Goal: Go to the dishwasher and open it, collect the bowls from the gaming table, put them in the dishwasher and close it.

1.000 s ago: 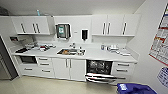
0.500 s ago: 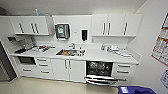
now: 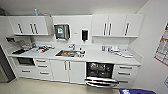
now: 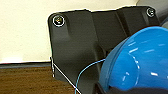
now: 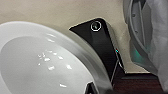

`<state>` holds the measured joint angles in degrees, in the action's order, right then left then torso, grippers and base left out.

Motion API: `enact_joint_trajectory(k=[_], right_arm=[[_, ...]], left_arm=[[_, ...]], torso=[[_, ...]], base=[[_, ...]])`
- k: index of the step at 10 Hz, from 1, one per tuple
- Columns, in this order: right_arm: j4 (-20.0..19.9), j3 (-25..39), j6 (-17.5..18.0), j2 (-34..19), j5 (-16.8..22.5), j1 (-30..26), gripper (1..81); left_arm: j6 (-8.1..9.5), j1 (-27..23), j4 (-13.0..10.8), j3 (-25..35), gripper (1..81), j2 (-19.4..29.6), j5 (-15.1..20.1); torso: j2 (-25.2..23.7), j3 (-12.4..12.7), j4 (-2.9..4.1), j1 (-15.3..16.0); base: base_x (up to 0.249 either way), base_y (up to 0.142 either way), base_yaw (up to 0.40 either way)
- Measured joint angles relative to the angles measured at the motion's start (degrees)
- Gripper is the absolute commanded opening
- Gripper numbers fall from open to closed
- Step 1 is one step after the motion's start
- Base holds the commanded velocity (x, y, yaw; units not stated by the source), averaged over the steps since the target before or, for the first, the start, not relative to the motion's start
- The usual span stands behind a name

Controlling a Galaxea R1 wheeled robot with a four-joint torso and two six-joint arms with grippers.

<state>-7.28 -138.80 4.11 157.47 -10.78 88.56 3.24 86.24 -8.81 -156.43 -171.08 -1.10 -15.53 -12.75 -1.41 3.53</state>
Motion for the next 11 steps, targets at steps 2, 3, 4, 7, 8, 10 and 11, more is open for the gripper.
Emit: enact_joint_trajectory(k=[2,3,4,7,8,10,11], right_arm=[[0.0,0.0,0.0,0.0,0.0,0.0,1.0],[0.0,0.0,0.0,0.0,0.0,0.0,1.0],[0.0,0.0,0.0,0.0,0.0,0.0,1.0],[0.0,0.0,0.0,0.0,0.1,0.0,1.0],[0.0,0.0,0.0,0.0,0.1,0.0,1.0],[0.0,0.0,0.0,0.0,0.1,0.0,1.0],[0.0,0.0,0.0,0.0,0.1,0.0,1.0]], left_arm=[[0.0,0.0,0.0,0.0,1.0,0.0,0.0],[0.0,0.0,0.0,0.0,1.0,0.0,0.0],[0.0,0.0,0.0,0.0,1.0,0.0,0.0],[0.0,0.0,0.0,0.0,1.0,0.2,0.0],[0.0,0.0,0.0,0.0,1.0,0.2,0.0],[0.0,0.0,0.0,0.0,1.0,0.1,0.0],[0.0,0.0,0.0,0.0,1.0,0.2,0.0]], torso=[[0.0,0.0,0.0,0.0],[0.0,0.0,0.0,0.0],[0.0,0.0,0.0,0.0],[0.0,0.0,0.0,0.0],[0.0,0.0,0.0,0.0],[0.0,0.0,0.0,0.0],[0.0,0.0,0.0,0.0]], base=[[0.095,0.0,0.0],[0.095,0.0,0.0],[0.097,0.0,0.0],[0.111,0.0,0.0],[0.115,0.0,0.0],[0.117,0.0,0.0],[0.117,0.0,0.0]])
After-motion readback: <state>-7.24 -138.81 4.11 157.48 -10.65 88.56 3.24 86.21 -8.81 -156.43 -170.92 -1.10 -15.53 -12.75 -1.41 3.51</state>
